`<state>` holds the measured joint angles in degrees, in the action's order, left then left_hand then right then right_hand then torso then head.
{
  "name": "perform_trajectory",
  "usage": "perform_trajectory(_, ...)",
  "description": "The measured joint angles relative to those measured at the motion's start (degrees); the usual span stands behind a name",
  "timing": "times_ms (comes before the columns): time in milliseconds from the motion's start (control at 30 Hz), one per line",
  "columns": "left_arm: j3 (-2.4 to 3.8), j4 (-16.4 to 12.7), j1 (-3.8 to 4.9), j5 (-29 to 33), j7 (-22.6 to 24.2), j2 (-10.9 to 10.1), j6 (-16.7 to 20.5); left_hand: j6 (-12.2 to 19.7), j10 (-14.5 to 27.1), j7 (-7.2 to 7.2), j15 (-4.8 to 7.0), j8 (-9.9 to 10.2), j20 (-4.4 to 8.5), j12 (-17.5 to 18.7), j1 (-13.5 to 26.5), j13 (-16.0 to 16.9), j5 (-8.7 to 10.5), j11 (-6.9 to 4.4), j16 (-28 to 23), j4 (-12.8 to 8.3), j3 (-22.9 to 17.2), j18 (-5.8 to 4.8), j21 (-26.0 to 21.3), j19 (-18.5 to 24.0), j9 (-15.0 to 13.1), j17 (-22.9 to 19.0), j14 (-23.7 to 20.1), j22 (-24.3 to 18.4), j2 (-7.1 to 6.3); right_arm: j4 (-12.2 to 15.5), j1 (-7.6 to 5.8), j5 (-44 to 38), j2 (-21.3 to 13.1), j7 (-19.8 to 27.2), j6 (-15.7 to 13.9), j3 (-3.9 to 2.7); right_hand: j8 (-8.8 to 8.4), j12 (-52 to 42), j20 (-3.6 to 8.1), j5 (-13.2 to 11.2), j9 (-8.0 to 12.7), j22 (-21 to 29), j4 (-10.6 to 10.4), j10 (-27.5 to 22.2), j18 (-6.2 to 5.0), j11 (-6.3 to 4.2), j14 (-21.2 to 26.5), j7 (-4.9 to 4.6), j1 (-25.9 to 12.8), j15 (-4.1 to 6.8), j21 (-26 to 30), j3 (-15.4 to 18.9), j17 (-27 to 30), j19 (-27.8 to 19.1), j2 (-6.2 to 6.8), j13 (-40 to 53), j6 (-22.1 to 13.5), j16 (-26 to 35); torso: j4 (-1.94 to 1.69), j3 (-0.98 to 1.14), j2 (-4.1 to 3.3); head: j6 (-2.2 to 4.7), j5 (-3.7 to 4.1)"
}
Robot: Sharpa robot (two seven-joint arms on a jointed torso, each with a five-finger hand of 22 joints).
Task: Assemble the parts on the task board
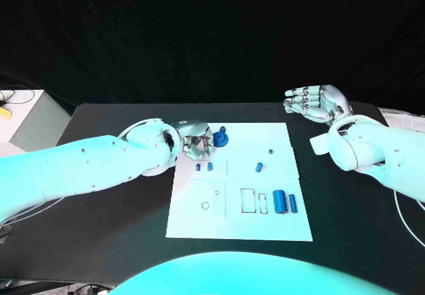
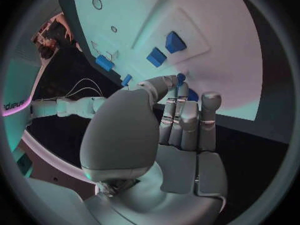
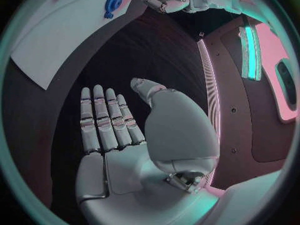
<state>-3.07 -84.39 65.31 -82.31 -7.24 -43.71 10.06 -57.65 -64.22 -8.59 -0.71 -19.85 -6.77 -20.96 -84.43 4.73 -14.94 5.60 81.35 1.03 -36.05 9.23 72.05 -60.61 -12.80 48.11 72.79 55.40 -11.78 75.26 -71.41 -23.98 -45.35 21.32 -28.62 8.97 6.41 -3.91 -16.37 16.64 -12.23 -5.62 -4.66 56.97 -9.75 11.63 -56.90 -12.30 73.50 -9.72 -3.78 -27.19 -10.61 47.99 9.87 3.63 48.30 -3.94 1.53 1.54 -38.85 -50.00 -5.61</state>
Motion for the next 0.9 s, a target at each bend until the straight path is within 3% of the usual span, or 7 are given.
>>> perform_trajectory(900, 0.13, 0.58, 0.26, -0.10, -1.71, 0.56, -2.06, 0.00, 0.01, 0.00, 0.00, 0.14, 0.00, 0.11, 0.02, 0.00, -0.11, -0.01, 0.00, -0.17, -0.17, 0.00, 0.00, 0.00, -0.04, -0.20, 0.00, -0.13, -0.02, -0.05, 0.01, 0.00, -0.01, 0.00, 0.00, 0.00, 0.00, 0.00, 0.00, 0.00, 0.00, 0.00, 0.00, 0.00, 0.00, 0.00, 0.00, 0.00, 0.00, 0.00, 0.00, 0.00, -0.01, 0.00, 0.00, 0.00, 0.00, 0.00, -0.02, -0.04, 0.00, 0.00, 0.01)
